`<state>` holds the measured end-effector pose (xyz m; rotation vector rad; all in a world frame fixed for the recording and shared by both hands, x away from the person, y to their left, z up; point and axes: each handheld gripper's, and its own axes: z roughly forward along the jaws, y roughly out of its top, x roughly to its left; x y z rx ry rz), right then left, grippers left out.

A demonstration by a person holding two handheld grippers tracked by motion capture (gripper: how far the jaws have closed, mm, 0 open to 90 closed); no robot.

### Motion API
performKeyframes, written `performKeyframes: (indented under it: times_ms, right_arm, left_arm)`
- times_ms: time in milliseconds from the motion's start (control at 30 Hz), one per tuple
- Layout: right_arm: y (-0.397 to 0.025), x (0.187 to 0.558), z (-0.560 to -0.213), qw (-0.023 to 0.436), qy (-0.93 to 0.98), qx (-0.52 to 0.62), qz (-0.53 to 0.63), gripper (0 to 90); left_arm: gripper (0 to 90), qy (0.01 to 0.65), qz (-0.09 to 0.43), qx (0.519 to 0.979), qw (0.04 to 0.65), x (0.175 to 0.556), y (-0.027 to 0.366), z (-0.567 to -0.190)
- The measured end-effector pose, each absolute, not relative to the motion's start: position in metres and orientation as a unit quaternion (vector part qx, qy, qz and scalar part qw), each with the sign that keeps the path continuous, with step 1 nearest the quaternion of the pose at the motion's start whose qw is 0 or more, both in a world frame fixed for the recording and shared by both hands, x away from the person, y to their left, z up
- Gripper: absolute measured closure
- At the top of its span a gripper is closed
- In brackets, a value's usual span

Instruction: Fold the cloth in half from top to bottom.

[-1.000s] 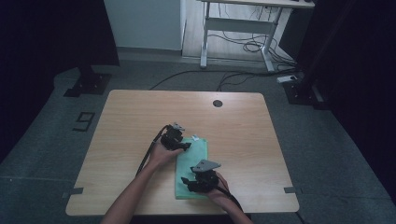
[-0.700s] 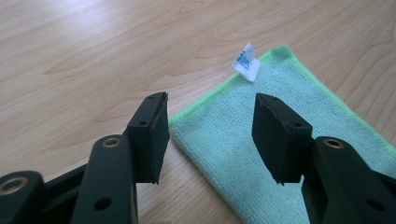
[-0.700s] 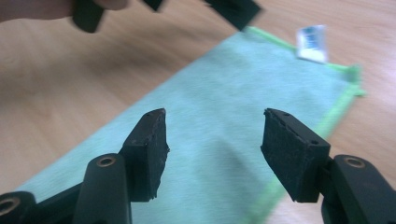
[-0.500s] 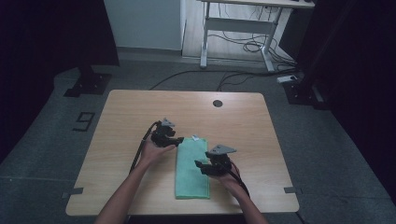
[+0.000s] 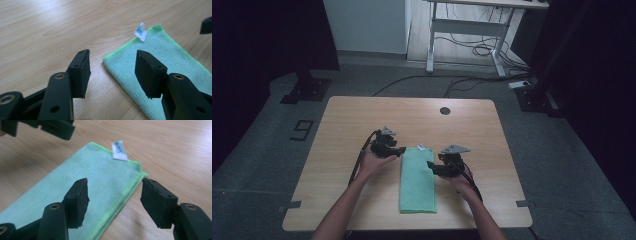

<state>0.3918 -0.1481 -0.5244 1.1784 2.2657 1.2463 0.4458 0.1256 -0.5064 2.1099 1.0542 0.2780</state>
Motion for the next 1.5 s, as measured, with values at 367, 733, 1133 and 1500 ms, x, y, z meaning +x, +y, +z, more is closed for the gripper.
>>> performKeyframes:
  times_ms: [367,733,1133,1500]
  right_arm:
    - [-0.145,0.428,-0.531,0.16,0.778,0.44,0.419,49.3]
    - [-0.133,0.455,-0.541,0.141,0.783,0.448,0.408,56.7]
    - [-0.13,0.459,-0.546,0.153,0.794,0.452,0.375,54.8]
    - [-0.126,0.457,-0.546,0.158,0.798,0.446,0.372,66.6]
  left_arm:
    - [48.2,0.416,0.092,0.826,0.368,0.451,0.117,-0.522]
    - [54.9,0.424,0.088,0.826,0.361,0.456,0.118,-0.527]
    - [55.5,0.427,0.087,0.83,0.348,0.457,0.114,-0.534]
    - [55.9,0.434,0.084,0.826,0.35,0.461,0.112,-0.536]
